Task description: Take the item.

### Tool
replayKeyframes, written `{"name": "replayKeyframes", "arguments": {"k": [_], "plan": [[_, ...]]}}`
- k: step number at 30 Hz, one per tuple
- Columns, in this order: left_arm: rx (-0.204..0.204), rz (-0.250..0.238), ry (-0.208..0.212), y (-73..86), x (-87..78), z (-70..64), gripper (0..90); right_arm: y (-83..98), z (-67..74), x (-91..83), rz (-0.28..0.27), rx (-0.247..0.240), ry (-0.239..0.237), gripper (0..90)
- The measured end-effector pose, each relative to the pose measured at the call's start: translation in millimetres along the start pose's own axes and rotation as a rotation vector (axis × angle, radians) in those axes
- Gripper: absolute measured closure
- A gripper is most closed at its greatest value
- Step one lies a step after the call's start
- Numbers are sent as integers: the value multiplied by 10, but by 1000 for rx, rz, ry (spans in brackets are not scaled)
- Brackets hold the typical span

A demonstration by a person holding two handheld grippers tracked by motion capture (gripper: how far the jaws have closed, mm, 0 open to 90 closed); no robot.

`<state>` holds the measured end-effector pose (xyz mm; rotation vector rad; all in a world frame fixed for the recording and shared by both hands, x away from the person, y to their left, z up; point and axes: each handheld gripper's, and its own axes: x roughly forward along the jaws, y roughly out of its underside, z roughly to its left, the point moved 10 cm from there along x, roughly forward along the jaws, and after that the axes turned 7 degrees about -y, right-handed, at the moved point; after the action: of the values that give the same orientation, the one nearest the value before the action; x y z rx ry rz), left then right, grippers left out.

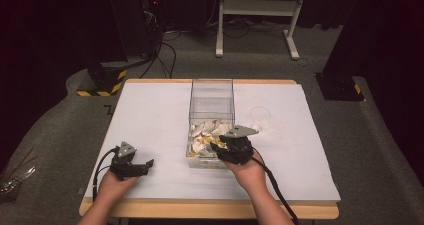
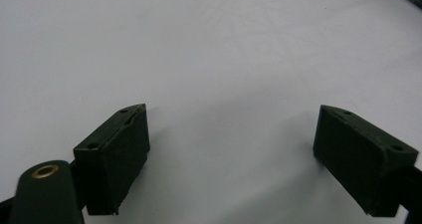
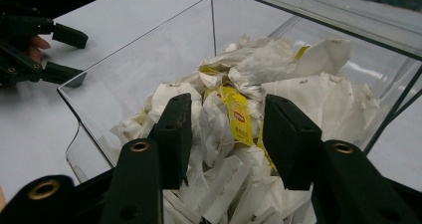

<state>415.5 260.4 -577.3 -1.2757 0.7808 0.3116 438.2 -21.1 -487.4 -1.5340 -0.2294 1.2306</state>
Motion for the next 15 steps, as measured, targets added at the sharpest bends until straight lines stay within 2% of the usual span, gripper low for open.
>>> {"name": "replayKeyframes", "arguments": {"k": [6, 15], "plan": [[3, 0, 0, 0, 0, 3, 147, 3, 14, 27, 33, -13, 4, 610], [1, 0, 0, 0, -1, 0, 148, 49, 23, 81, 88, 9, -16, 624]]}}
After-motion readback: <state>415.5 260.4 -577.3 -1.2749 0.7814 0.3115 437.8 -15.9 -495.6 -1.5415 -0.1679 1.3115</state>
